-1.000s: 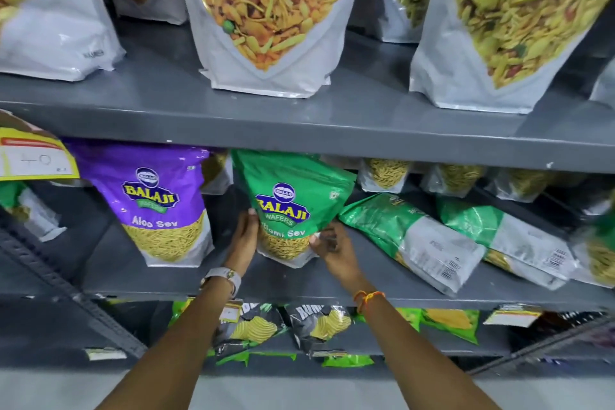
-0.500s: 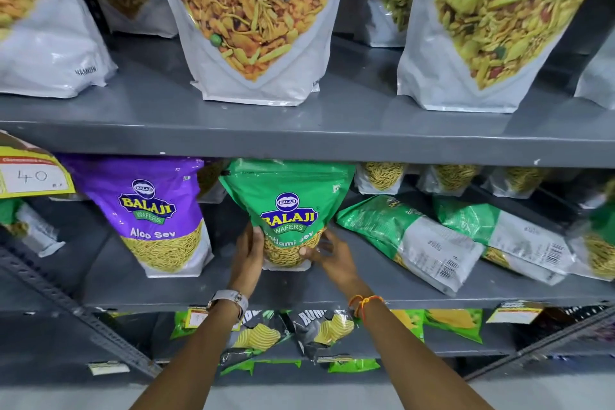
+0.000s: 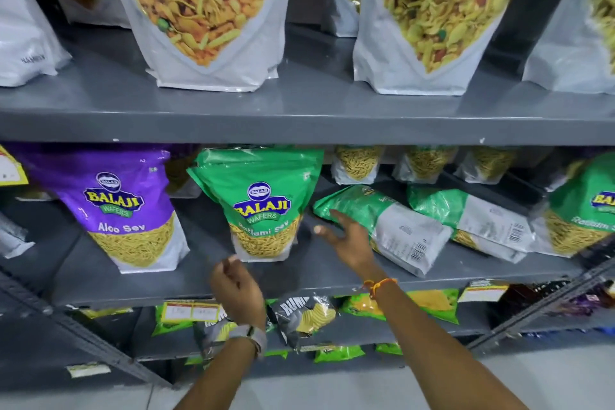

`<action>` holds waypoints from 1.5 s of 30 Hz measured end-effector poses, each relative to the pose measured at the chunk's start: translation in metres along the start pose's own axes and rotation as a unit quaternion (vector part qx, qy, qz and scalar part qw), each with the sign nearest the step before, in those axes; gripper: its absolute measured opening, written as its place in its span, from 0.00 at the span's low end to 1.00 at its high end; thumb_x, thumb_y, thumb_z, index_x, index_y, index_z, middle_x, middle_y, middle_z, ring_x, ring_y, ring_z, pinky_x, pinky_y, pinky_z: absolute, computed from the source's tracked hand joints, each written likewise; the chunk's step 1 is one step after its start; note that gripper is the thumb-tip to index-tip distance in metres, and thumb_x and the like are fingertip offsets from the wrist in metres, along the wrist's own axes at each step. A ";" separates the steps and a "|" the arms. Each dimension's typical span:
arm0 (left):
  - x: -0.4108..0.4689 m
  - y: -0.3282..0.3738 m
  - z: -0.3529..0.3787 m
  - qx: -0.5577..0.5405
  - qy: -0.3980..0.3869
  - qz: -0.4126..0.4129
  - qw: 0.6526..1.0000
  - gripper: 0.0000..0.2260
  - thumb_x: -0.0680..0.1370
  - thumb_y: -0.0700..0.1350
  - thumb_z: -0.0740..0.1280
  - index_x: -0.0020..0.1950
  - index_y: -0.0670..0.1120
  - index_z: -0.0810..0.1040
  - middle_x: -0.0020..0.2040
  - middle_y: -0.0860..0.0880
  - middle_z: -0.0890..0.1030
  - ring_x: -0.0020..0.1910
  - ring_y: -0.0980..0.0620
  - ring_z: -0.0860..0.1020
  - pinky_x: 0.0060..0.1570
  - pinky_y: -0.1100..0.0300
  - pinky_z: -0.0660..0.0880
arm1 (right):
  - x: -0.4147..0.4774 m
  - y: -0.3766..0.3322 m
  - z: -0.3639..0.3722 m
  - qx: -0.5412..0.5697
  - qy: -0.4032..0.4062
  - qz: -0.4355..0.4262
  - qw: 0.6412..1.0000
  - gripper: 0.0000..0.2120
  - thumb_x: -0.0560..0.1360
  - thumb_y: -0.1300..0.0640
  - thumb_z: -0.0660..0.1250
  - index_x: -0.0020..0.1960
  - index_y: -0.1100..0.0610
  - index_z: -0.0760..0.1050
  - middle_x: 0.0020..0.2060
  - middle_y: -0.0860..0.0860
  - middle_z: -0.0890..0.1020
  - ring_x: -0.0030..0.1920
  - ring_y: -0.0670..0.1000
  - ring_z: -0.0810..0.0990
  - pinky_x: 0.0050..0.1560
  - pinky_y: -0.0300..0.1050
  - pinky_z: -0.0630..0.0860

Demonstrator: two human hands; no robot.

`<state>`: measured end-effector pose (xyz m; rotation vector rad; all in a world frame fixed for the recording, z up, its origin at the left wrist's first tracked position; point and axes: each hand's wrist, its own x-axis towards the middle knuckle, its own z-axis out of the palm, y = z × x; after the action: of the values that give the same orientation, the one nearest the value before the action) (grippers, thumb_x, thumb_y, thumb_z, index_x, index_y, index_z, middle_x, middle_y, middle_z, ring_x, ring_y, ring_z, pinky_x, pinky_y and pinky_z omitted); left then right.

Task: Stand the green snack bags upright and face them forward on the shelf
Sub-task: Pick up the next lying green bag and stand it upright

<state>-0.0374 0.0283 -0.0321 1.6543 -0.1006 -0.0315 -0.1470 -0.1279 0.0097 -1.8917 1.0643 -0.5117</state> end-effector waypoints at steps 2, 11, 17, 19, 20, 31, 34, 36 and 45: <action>-0.048 0.007 0.009 0.002 -0.068 -0.014 0.998 0.12 0.76 0.48 0.59 0.45 0.39 0.73 0.37 0.41 0.75 0.37 0.44 0.72 0.41 0.51 0.67 | 0.006 0.011 -0.041 -0.048 0.087 0.004 0.995 0.24 0.71 0.49 0.70 0.62 0.60 0.73 0.58 0.61 0.80 0.59 0.59 0.78 0.56 0.47 0.74; -0.096 0.039 0.166 0.202 -0.295 -0.162 0.920 0.23 0.78 0.55 0.57 0.60 0.37 0.74 0.63 0.33 0.75 0.63 0.36 0.72 0.59 0.52 0.67 | 0.038 0.048 -0.142 -0.286 0.043 -0.047 0.956 0.06 0.70 0.64 0.63 0.43 0.63 0.77 0.44 0.66 0.83 0.45 0.66 0.80 0.43 0.55 0.77; -0.101 0.037 0.215 0.180 -0.256 -0.231 0.921 0.29 0.73 0.60 0.63 0.64 0.38 0.72 0.66 0.37 0.73 0.65 0.38 0.71 0.63 0.52 0.68 | 0.049 0.054 -0.150 -0.318 0.027 -0.055 0.946 0.14 0.75 0.56 0.59 0.44 0.66 0.77 0.44 0.66 0.83 0.45 0.65 0.81 0.45 0.54 0.79; -0.105 0.039 0.222 0.181 -0.260 -0.208 0.925 0.25 0.73 0.55 0.66 0.63 0.40 0.73 0.66 0.38 0.74 0.64 0.39 0.72 0.63 0.51 0.70 | 0.051 0.058 -0.150 -0.333 0.011 -0.055 0.941 0.15 0.76 0.55 0.59 0.45 0.65 0.78 0.45 0.64 0.83 0.46 0.63 0.82 0.46 0.52 0.80; -0.106 0.038 0.225 0.190 -0.272 -0.198 0.922 0.23 0.73 0.54 0.66 0.63 0.41 0.73 0.67 0.39 0.74 0.64 0.39 0.72 0.63 0.50 0.70 | 0.050 0.059 -0.148 -0.339 0.002 -0.050 0.939 0.15 0.76 0.55 0.59 0.46 0.65 0.78 0.46 0.64 0.83 0.47 0.62 0.82 0.46 0.52 0.80; -0.112 0.034 0.210 0.041 -0.204 -0.256 0.944 0.11 0.64 0.40 0.76 0.43 0.40 0.81 0.45 0.40 0.83 0.44 0.45 0.80 0.48 0.51 0.76 | 0.047 0.072 -0.154 -0.149 0.012 -0.005 0.989 0.09 0.73 0.58 0.64 0.45 0.61 0.80 0.43 0.63 0.84 0.45 0.62 0.82 0.43 0.48 0.77; -0.106 0.041 0.191 -0.003 -0.202 -0.218 0.955 0.04 0.69 0.36 0.72 0.43 0.39 0.79 0.45 0.41 0.82 0.41 0.49 0.79 0.45 0.58 0.75 | 0.043 0.077 -0.154 -0.107 0.005 0.040 0.993 0.13 0.72 0.52 0.68 0.46 0.62 0.78 0.42 0.61 0.84 0.44 0.61 0.82 0.37 0.46 0.72; -0.100 0.042 0.179 -0.028 -0.221 -0.191 0.956 0.02 0.71 0.34 0.69 0.42 0.40 0.78 0.43 0.44 0.81 0.37 0.52 0.79 0.36 0.68 0.75 | 0.041 0.079 -0.150 -0.062 -0.007 0.062 0.996 0.16 0.72 0.50 0.68 0.47 0.63 0.77 0.41 0.61 0.83 0.44 0.61 0.82 0.37 0.45 0.71; -0.067 0.057 0.169 -0.071 -0.340 -0.134 0.928 0.24 0.73 0.36 0.68 0.68 0.38 0.66 0.65 0.39 0.75 0.62 0.41 0.75 0.65 0.43 0.69 | 0.044 0.061 -0.145 0.073 0.083 0.026 0.994 0.10 0.68 0.71 0.66 0.47 0.64 0.82 0.46 0.60 0.85 0.49 0.49 0.80 0.47 0.34 0.74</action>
<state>-0.1203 -0.1384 0.0074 1.4371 -0.3872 -0.8070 -0.2521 -0.2511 0.0318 -1.7130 1.1480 -0.7073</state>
